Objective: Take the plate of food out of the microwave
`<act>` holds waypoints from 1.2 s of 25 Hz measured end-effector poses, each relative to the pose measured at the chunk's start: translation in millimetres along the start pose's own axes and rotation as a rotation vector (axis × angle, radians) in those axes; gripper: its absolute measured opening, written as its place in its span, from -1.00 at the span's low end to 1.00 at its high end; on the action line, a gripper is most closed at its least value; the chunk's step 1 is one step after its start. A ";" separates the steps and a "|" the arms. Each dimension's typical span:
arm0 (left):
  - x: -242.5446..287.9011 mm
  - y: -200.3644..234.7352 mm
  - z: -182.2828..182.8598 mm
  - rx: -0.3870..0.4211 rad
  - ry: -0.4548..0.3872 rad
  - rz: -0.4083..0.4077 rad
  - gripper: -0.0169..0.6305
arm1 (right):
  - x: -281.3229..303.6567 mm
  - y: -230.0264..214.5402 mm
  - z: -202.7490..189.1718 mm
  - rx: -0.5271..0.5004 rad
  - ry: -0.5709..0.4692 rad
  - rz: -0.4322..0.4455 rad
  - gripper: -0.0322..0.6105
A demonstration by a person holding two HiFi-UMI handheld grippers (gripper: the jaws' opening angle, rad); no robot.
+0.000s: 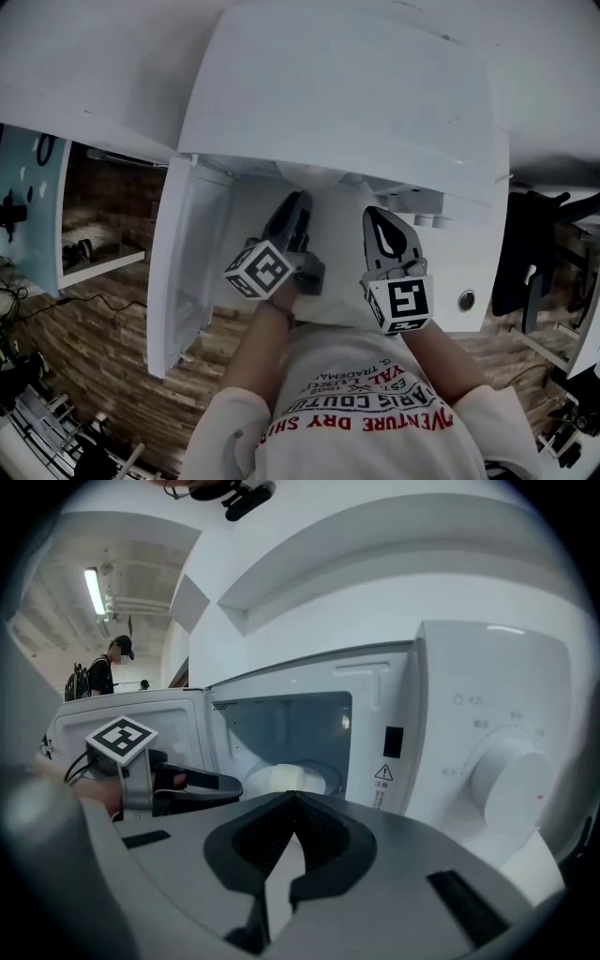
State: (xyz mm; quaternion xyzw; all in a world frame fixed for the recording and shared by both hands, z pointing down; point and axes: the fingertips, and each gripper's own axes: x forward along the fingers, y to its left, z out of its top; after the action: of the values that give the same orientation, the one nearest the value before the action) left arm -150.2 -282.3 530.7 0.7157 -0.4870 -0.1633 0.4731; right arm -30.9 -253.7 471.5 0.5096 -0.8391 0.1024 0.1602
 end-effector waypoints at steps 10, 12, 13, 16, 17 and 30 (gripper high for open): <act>32.1 18.3 2.9 -0.249 -0.019 -0.003 -0.61 | 4.9 -11.4 -11.9 0.006 0.038 0.004 -0.89; 33.0 22.3 2.9 -0.303 -0.032 0.021 -0.63 | 4.5 -15.0 -14.7 0.010 0.046 0.000 -0.89; 32.9 24.3 3.0 -0.334 -0.040 0.035 -0.67 | 4.4 -16.4 -16.0 0.012 0.049 -0.001 -0.89; 32.3 27.4 3.1 -0.379 -0.055 0.073 -0.77 | 4.3 -18.6 -18.8 0.016 0.058 -0.001 -0.89; 32.0 27.6 2.9 -0.382 -0.056 0.079 -0.77 | 4.1 -18.7 -19.2 0.017 0.061 0.000 -0.89; 24.5 12.3 10.4 -0.444 -0.070 0.046 -0.91 | -1.7 -15.3 -19.1 0.027 0.054 -0.008 -0.89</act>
State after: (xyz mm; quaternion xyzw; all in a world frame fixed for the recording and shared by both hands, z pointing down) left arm -152.5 -309.5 541.3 0.5765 -0.4716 -0.2803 0.6055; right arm -13.4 -252.9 488.7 0.5121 -0.8309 0.1271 0.1763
